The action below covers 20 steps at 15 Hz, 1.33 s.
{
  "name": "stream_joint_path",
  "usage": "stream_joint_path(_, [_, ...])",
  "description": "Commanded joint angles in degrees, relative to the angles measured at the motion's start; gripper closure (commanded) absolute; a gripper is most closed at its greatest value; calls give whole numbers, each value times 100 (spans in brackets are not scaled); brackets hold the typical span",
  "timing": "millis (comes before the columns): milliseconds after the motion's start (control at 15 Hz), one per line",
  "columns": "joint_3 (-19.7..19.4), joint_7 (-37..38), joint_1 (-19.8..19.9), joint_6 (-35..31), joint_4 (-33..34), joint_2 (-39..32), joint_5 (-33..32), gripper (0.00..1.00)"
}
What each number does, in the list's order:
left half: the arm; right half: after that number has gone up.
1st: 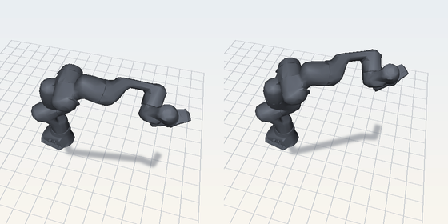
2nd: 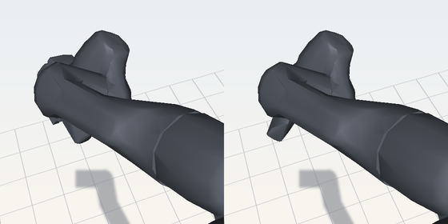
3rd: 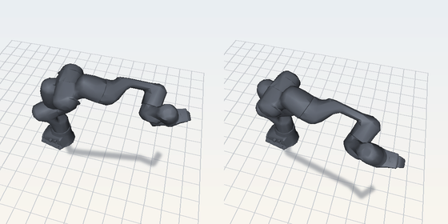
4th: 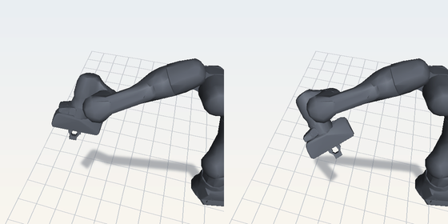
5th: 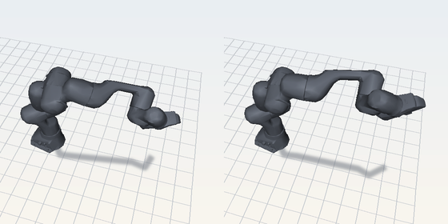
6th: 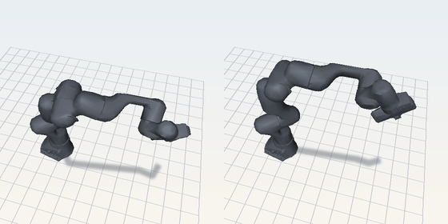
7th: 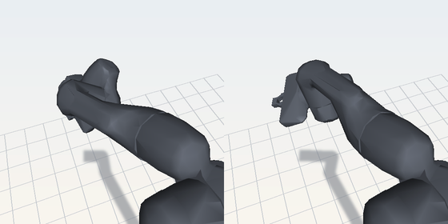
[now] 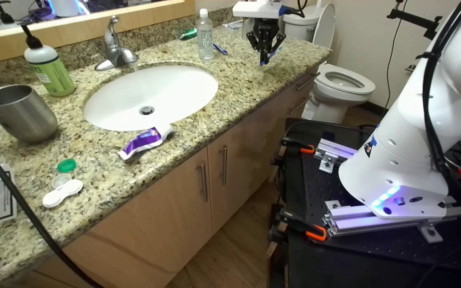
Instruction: Remove the blue toothbrush from the silver cup and place it on the right side of the counter, pick up the toothbrush and place it under the running water, put the toothbrush back on the right side of the counter, close the faucet
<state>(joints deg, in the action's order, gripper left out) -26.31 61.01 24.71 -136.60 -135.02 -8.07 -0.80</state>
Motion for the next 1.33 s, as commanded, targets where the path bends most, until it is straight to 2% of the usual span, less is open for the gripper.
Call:
stream_joint_path(0, [-57,659,-165,-36,409,-668,-89,97])
stream_joint_path(67, [-59,773,-191,1,540,-787,-38,97])
stream_joint_path(200, [64,524,-83,-20,750,-944,534,97])
stream_joint_path(267, [-56,611,-207,2,476,-732,235,88])
stream_joint_path(467, [-35,601,-203,6,706,-918,462,88])
stream_joint_path(533, [-34,601,-202,6,715,-919,472,79])
stream_joint_path(600, [-37,601,-203,7,717,-919,472,96])
stream_joint_path(667, [-41,602,-207,7,717,-919,471,85])
stream_joint_path(1133, [-49,604,-220,7,717,-918,468,87])
stream_joint_path(1200, [-36,605,-219,14,704,-904,501,62])
stream_joint_path(1267, [-25,583,-214,20,700,-892,525,61])
